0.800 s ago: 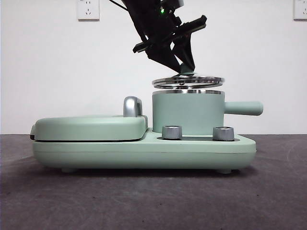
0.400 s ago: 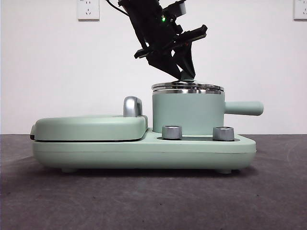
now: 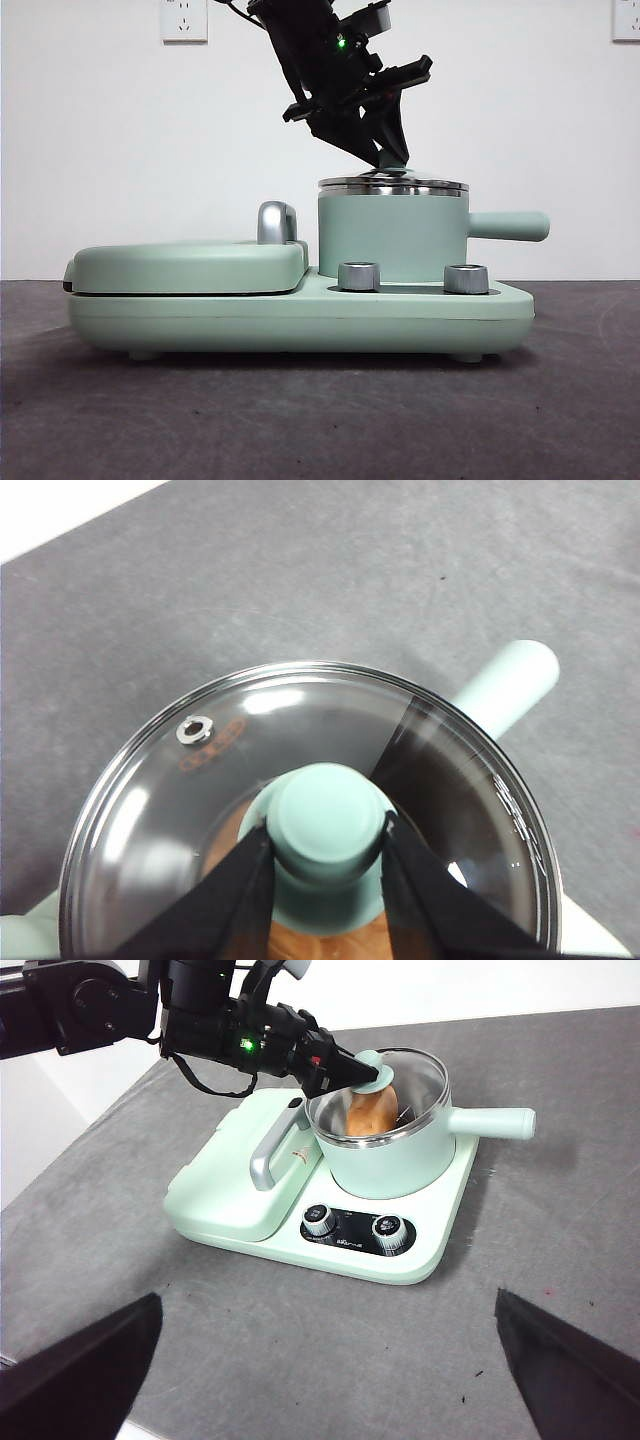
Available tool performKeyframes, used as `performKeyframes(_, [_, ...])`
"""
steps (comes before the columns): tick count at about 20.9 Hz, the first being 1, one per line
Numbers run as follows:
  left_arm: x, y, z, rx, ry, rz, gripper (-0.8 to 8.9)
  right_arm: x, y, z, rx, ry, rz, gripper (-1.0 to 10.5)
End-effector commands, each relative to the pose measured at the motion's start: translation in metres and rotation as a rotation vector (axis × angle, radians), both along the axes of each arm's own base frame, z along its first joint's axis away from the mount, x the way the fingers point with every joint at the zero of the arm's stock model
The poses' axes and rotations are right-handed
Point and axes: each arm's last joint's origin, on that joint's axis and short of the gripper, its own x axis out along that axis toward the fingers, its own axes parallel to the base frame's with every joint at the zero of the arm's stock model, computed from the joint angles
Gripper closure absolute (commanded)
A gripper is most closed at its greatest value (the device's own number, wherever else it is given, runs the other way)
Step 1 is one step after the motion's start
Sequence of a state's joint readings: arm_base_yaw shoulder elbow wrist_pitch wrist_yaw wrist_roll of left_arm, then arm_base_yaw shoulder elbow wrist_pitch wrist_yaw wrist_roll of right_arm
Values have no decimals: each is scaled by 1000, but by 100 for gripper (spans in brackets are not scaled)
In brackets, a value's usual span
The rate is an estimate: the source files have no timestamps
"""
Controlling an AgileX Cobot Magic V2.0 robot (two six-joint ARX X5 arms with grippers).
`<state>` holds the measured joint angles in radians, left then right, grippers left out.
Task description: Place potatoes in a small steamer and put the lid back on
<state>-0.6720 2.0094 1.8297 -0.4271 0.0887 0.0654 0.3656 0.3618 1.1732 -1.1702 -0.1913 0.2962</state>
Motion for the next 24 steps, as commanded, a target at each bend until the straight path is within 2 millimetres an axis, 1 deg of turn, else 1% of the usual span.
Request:
performKeyframes(1, [1,-8,5,-38,-13,-28,808,-1,0,3,17,-11,4,402])
performKeyframes(9, [6,-7,9,-67,-52,-38,808,-1,0,3,17,-11,4,402])
performKeyframes(11, [7,-5,9,-88,-31,-75,808,-1,0,3,20,-9,2,401])
performKeyframes(15, [10,-1,3,-67,-1,-66,808,-1,0,3,23,-7,1,402])
performKeyframes(19, [10,-1,-15,17,59,-78,808,-1,0,3,24,-9,0,401])
performKeyframes(22, [8,-4,-18,118,10,-14,808,-1,0,4,24,-18,-7,401])
performKeyframes(24, [7,-5,-18,139,-12,-37,808,0,0,4,25,-23,-10,402])
